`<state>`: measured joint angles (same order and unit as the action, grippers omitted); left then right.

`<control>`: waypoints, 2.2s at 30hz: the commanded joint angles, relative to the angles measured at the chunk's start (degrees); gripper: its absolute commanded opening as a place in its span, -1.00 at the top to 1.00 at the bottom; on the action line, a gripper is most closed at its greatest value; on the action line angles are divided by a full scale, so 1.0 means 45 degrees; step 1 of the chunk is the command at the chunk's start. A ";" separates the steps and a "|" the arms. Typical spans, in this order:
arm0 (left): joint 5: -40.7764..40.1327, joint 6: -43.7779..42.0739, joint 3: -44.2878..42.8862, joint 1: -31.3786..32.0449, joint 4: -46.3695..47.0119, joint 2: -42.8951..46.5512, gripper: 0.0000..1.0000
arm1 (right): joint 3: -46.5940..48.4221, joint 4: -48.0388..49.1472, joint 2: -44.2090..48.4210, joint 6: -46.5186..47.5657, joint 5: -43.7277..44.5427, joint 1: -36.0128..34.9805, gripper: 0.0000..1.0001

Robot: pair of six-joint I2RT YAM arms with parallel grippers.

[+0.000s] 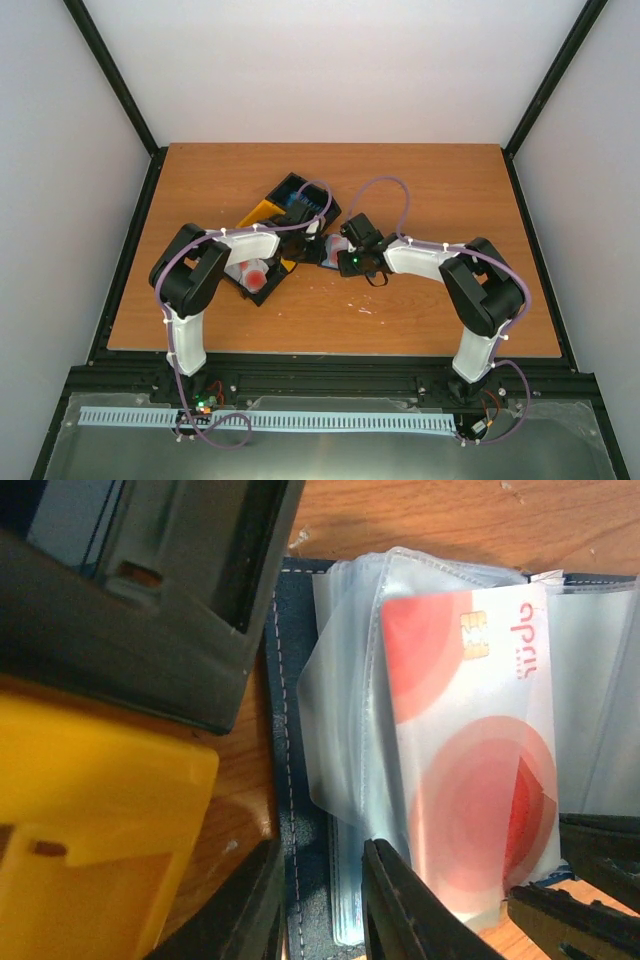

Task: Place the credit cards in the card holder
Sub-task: Insert the credit card into the card holder.

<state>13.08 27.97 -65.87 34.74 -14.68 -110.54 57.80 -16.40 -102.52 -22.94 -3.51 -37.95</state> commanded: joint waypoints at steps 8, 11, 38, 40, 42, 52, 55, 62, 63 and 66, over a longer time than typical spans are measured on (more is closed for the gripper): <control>-0.0086 0.0077 0.0301 -0.0006 -0.0118 0.0463 0.51 | -0.0311 0.0884 0.0814 -0.0925 -0.0599 -0.0006 0.38; -0.0041 0.0036 0.0267 -0.0008 -0.0145 0.0612 0.50 | -0.0600 0.0639 0.1362 -0.1157 -0.0350 0.0034 0.31; -0.0301 0.0221 -0.0141 -0.0015 -0.0707 0.1150 0.30 | 0.0263 -0.0470 0.0994 -0.2180 -0.0051 0.0279 0.02; -0.0288 0.0240 -0.0158 -0.0013 -0.0668 0.1122 0.32 | 0.0253 -0.0404 0.1174 -0.2415 0.0174 0.0308 0.08; -0.0342 0.0228 -0.0204 -0.0028 -0.0674 0.1076 0.38 | 0.0195 -0.0271 0.1296 -0.2636 0.0370 0.0328 0.10; -0.0945 0.0197 -0.0285 -0.0040 -0.0905 0.0678 0.67 | 0.0792 -0.0269 0.0014 -0.3189 0.0236 0.0639 0.09; -0.0927 0.0153 -0.0337 -0.0031 -0.0965 0.0395 0.72 | 0.0826 -0.0271 -0.0206 -0.3285 0.0119 0.0661 0.07; -0.0319 -0.0036 -0.0380 -0.0039 -0.0850 -0.0066 0.75 | 0.0703 0.0014 -0.0463 -0.3453 -0.0585 0.0700 0.04; -0.0247 -0.0049 -0.0373 -0.0036 -0.0846 -0.0108 0.76 | 0.0707 0.0122 -0.0504 -0.3466 -0.0770 0.0700 0.04; -0.0086 -0.0094 -0.0372 -0.0026 -0.0824 -0.0199 0.76 | 0.0733 0.0429 -0.0610 -0.3503 -0.1250 0.0719 0.04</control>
<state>11.18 28.93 -65.93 34.74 -17.96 -109.78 60.34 -16.64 -103.94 -37.63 -6.15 -34.94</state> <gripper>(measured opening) 0.122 0.480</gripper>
